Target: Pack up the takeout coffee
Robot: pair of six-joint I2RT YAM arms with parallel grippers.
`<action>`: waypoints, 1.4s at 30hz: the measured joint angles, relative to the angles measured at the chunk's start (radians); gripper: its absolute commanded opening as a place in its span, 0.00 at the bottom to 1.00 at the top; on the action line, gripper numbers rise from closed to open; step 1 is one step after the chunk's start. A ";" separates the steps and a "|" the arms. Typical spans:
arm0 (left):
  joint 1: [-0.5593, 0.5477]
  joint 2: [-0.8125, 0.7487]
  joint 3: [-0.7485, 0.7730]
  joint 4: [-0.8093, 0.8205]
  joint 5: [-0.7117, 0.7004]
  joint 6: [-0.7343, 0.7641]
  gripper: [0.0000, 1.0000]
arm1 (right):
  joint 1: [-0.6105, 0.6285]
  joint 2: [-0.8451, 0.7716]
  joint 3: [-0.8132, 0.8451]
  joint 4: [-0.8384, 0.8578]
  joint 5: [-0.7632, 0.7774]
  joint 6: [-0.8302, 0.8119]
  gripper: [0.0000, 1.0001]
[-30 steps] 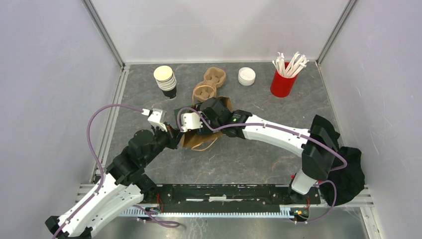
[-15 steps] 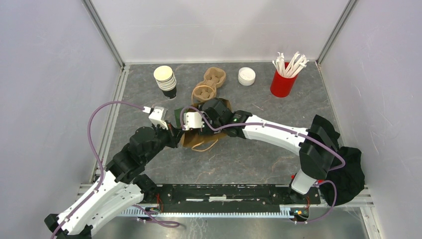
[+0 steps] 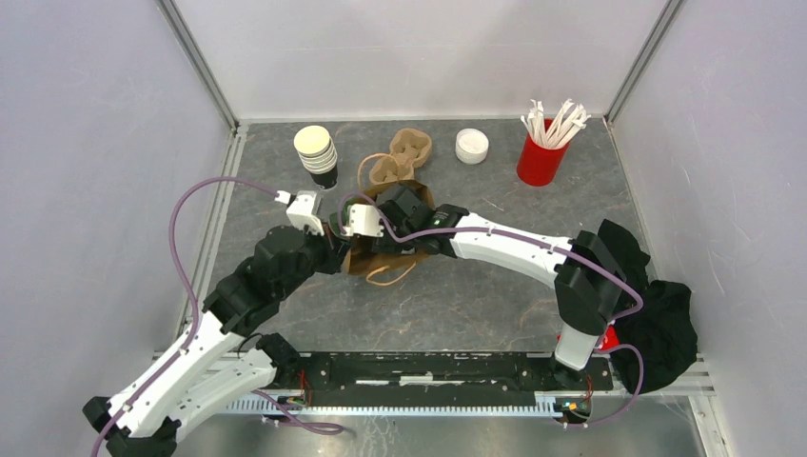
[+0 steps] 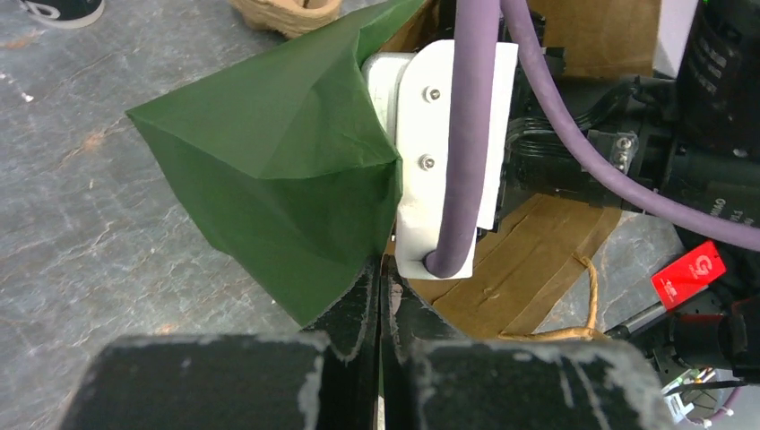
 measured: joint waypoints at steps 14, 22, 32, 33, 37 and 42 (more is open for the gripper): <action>0.003 0.171 0.279 -0.278 0.026 -0.110 0.02 | 0.077 -0.020 0.053 -0.201 0.104 0.283 0.53; 0.000 0.264 0.416 -0.387 0.103 -0.272 0.02 | 0.105 -0.103 0.048 -0.405 0.090 0.465 0.53; -0.003 0.324 0.494 -0.496 0.129 -0.472 0.02 | 0.116 -0.156 -0.035 -0.465 0.040 0.551 0.54; -0.003 0.324 0.495 -0.505 0.113 -0.484 0.02 | 0.120 -0.149 -0.034 -0.462 0.048 0.550 0.55; -0.002 0.324 0.499 -0.538 0.041 -0.497 0.02 | 0.132 -0.118 -0.019 -0.446 0.078 0.536 0.55; -0.002 0.335 0.505 -0.567 -0.027 -0.497 0.02 | 0.137 -0.078 -0.003 -0.406 0.143 0.494 0.55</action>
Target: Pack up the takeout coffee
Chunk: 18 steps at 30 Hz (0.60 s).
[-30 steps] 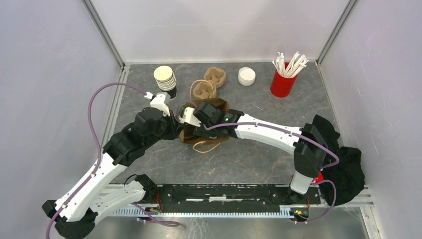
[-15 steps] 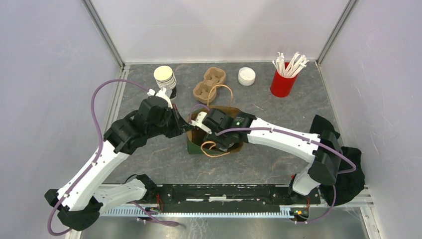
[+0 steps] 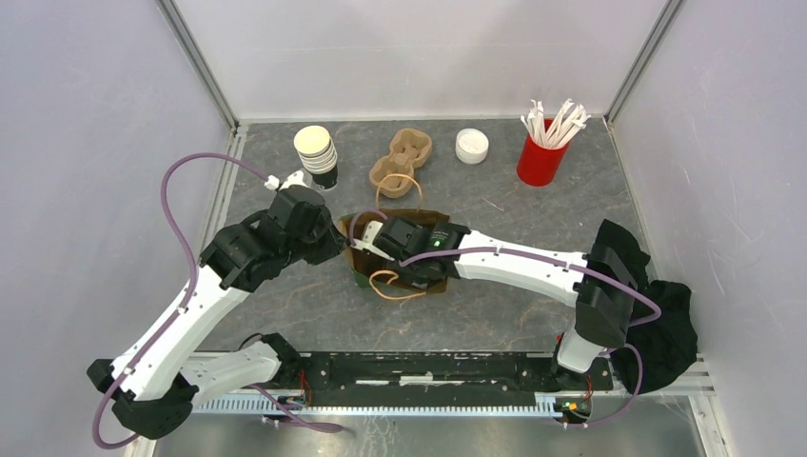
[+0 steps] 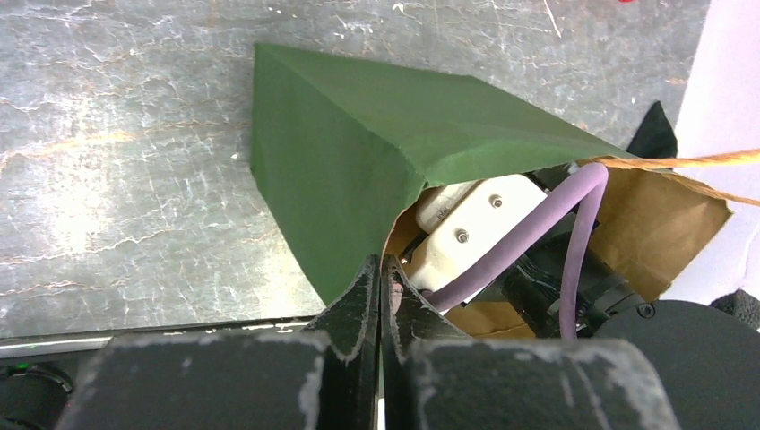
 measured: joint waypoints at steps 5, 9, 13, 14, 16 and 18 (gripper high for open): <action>0.000 0.018 0.000 -0.004 -0.022 -0.001 0.02 | 0.002 0.021 -0.035 0.066 0.101 -0.069 0.56; 0.002 0.024 -0.002 -0.008 -0.026 -0.001 0.02 | 0.002 0.025 -0.047 0.098 0.141 -0.107 0.60; 0.002 0.024 -0.002 -0.008 -0.027 -0.001 0.02 | 0.002 0.024 -0.040 0.097 0.134 -0.123 0.66; 0.002 0.024 -0.002 -0.008 -0.028 -0.001 0.02 | 0.002 0.026 -0.032 0.086 0.131 -0.124 0.70; 0.002 0.024 -0.002 -0.007 -0.034 -0.001 0.02 | 0.001 0.033 -0.013 0.061 0.125 -0.124 0.76; 0.003 0.024 0.000 -0.006 -0.037 -0.001 0.02 | 0.000 0.040 0.013 0.027 0.111 -0.122 0.81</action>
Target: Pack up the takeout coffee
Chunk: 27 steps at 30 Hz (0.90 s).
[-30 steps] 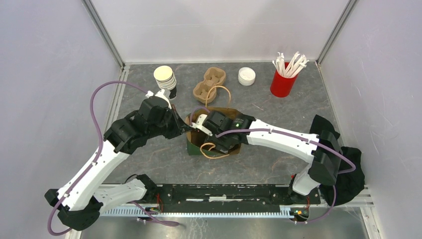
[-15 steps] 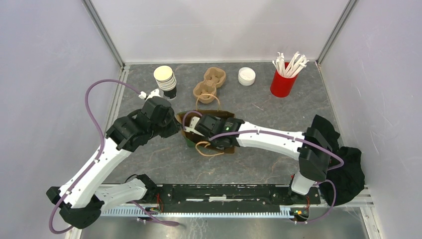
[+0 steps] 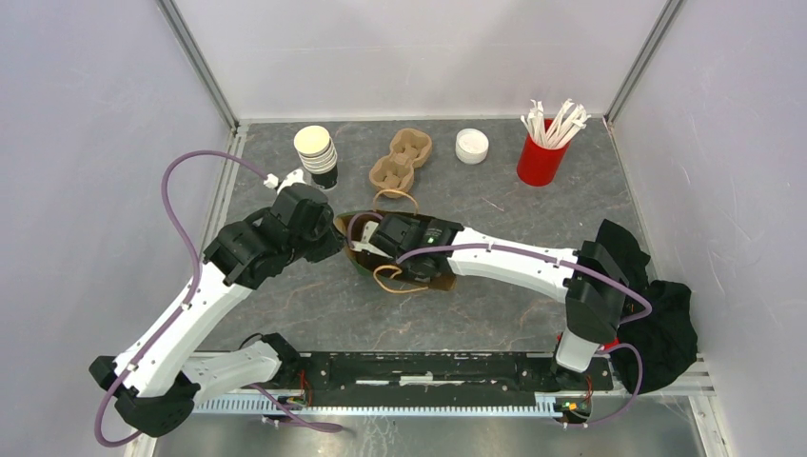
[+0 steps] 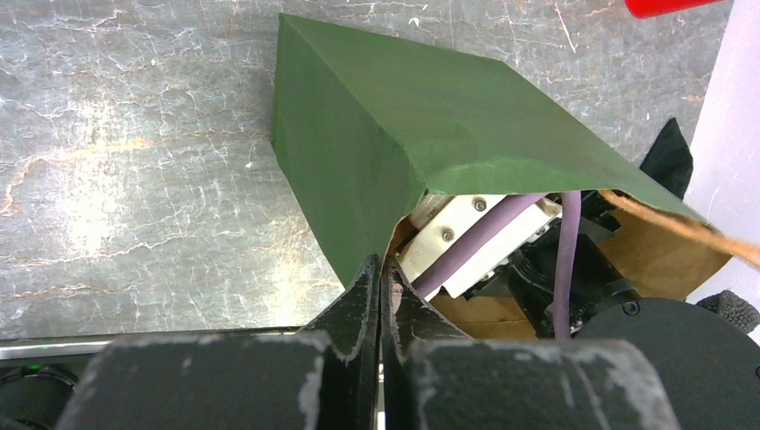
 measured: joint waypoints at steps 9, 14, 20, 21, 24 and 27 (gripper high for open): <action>0.003 0.000 0.014 0.012 -0.014 0.001 0.02 | 0.002 0.010 0.134 -0.161 -0.067 0.027 0.98; 0.003 0.003 0.017 0.017 -0.011 0.002 0.02 | 0.002 0.010 0.150 -0.194 -0.100 0.047 0.98; 0.003 0.012 0.023 0.023 -0.009 0.002 0.02 | 0.001 0.010 0.186 -0.250 -0.143 0.072 0.98; 0.003 0.012 0.026 0.024 -0.007 0.002 0.02 | 0.000 0.010 0.192 -0.258 -0.152 0.077 0.98; 0.003 0.012 0.033 0.024 -0.006 0.003 0.02 | 0.000 0.010 0.207 -0.280 -0.179 0.094 0.98; 0.005 0.011 0.038 0.035 -0.006 0.010 0.02 | 0.000 0.010 0.238 -0.316 -0.193 0.106 0.98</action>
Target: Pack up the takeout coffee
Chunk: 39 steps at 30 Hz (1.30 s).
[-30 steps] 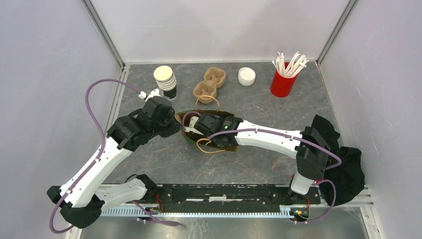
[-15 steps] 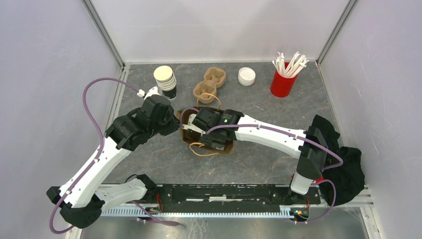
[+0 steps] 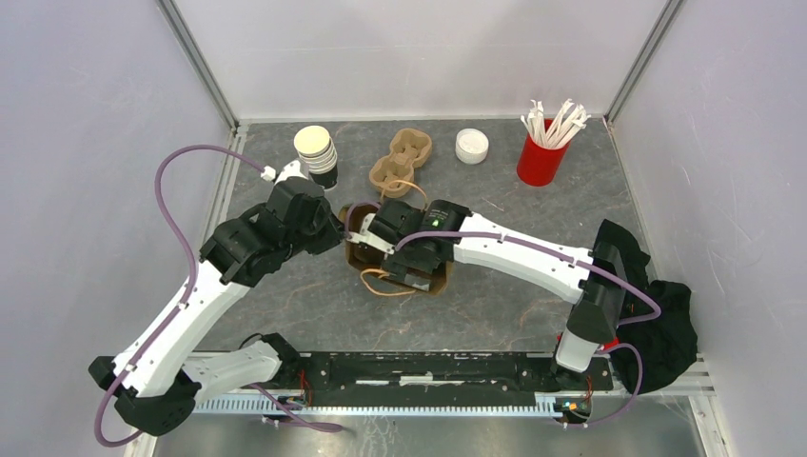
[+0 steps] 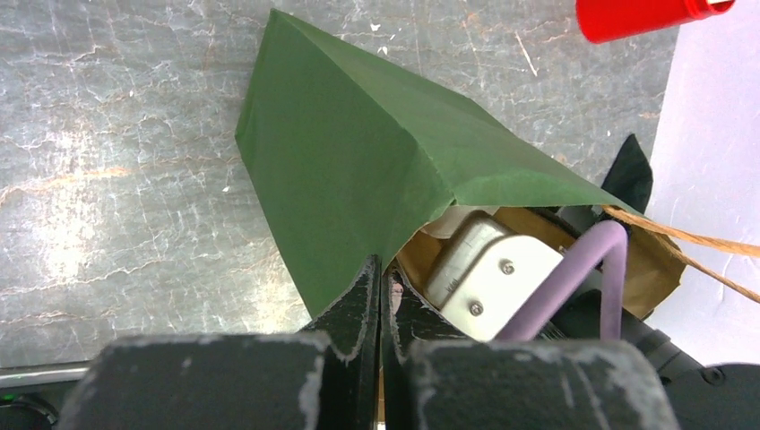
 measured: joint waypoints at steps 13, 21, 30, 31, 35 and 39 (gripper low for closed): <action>0.003 0.022 0.013 0.047 0.037 0.000 0.02 | 0.002 0.000 0.134 -0.076 0.019 0.051 0.98; -0.003 0.042 0.013 0.045 0.072 -0.002 0.02 | 0.004 -0.057 0.148 -0.035 -0.013 0.076 0.85; -0.003 0.050 0.013 0.039 0.098 -0.064 0.02 | 0.007 -0.122 0.362 -0.063 -0.022 0.095 0.93; -0.003 0.050 0.013 0.037 0.101 -0.077 0.02 | 0.007 -0.128 0.388 -0.065 -0.017 0.098 0.96; -0.003 0.050 0.013 0.034 0.115 -0.124 0.02 | 0.005 -0.171 0.430 -0.064 0.054 0.122 0.98; -0.003 0.038 0.001 0.034 0.127 -0.177 0.02 | -0.024 -0.218 0.430 -0.062 0.153 0.164 0.98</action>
